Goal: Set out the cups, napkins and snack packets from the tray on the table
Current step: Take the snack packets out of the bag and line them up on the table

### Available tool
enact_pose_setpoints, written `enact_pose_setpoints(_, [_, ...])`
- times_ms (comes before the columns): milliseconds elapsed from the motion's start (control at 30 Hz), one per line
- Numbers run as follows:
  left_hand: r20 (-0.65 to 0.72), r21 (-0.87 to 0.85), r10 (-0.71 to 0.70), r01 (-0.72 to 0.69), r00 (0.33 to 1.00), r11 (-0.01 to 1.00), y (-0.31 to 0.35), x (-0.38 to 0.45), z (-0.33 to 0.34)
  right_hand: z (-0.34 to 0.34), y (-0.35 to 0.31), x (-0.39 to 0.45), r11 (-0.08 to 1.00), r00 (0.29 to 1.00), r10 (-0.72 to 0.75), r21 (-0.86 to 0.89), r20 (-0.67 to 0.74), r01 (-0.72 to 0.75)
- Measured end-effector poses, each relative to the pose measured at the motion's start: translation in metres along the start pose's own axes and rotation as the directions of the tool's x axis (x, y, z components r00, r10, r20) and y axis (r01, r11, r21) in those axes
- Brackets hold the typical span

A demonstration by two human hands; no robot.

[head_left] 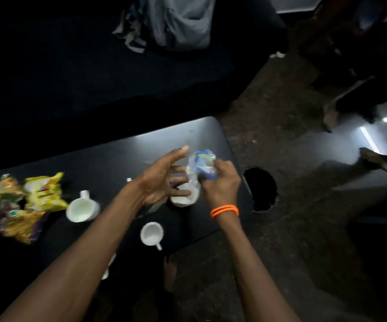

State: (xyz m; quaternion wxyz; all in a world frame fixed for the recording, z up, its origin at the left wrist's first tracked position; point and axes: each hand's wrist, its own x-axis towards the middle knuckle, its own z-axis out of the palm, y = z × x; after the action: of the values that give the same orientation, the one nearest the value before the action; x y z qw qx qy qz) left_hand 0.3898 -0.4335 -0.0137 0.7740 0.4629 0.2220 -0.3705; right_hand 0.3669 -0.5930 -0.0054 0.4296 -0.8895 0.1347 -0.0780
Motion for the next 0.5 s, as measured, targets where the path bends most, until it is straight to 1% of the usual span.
enact_pose_setpoints(33, [0.059,0.047,0.012,-0.015,0.998,0.999,-0.005,0.009,0.020,-0.010,0.003,-0.002,0.999,1.000,-0.029,-0.032,0.007,0.029])
enact_pose_setpoints(67, [0.064,0.114,0.042,-0.049,0.997,0.992,-0.009,0.018,0.039,-0.020,0.008,-0.003,0.998,0.998,-0.041,-0.051,0.048,0.043])
enact_pose_setpoints(100, [0.014,0.193,0.085,-0.086,0.996,0.977,-0.012,0.027,0.054,-0.033,0.015,-0.002,0.998,0.993,-0.022,-0.050,0.119,0.028])
enact_pose_setpoints(133, [-0.050,0.246,0.124,-0.108,0.991,0.963,-0.016,0.037,0.066,-0.047,0.025,0.002,0.999,0.977,0.030,-0.035,0.213,-0.023])
enact_pose_setpoints(167, [-0.090,0.272,0.156,-0.126,0.984,0.954,-0.018,0.046,0.073,-0.064,0.034,0.008,0.995,0.949,0.097,0.005,0.301,-0.103])
enact_pose_setpoints(200, [-0.094,0.281,0.180,-0.147,0.979,0.948,-0.018,0.053,0.080,-0.082,0.043,0.014,0.979,0.921,0.152,0.070,0.359,-0.189])
enact_pose_setpoints(233, [-0.079,0.294,0.196,-0.165,0.977,0.941,-0.019,0.060,0.085,-0.100,0.054,0.019,0.962,0.915,0.169,0.142,0.367,-0.234])
enact_pose_setpoints(267, [-0.050,0.311,0.201,-0.176,0.978,0.934,-0.022,0.068,0.092,-0.116,0.063,0.023,0.952,0.930,0.168,0.190,0.326,-0.238])
enact_pose_setpoints(300, [-0.005,0.331,0.199,-0.187,0.980,0.925,-0.025,0.073,0.100,-0.129,0.069,0.026,0.961,0.952,0.154,0.182,0.266,-0.207])
enact_pose_setpoints(333, [0.055,0.353,0.190,-0.197,0.980,0.915,-0.029,0.077,0.111,-0.137,0.074,0.029,0.975,0.961,0.146,0.127,0.236,-0.180])
enact_pose_setpoints(400, [0.156,0.420,0.132,-0.187,0.979,0.888,-0.040,0.085,0.135,-0.147,0.084,0.029,0.990,0.953,0.140,-0.020,0.267,-0.140])
enact_pose_setpoints(433, [0.181,0.437,0.099,-0.171,0.978,0.883,-0.046,0.089,0.145,-0.151,0.090,0.028,0.990,0.950,0.139,-0.047,0.278,-0.131])
enact_pose_setpoints(467, [0.199,0.432,0.071,-0.152,0.977,0.889,-0.051,0.094,0.154,-0.156,0.096,0.028,0.991,0.958,0.128,-0.059,0.255,-0.116])
enact_pose_setpoints(500, [0.212,0.407,0.045,-0.130,0.976,0.904,-0.054,0.099,0.162,-0.161,0.101,0.028,0.993,0.974,0.109,-0.068,0.198,-0.097])
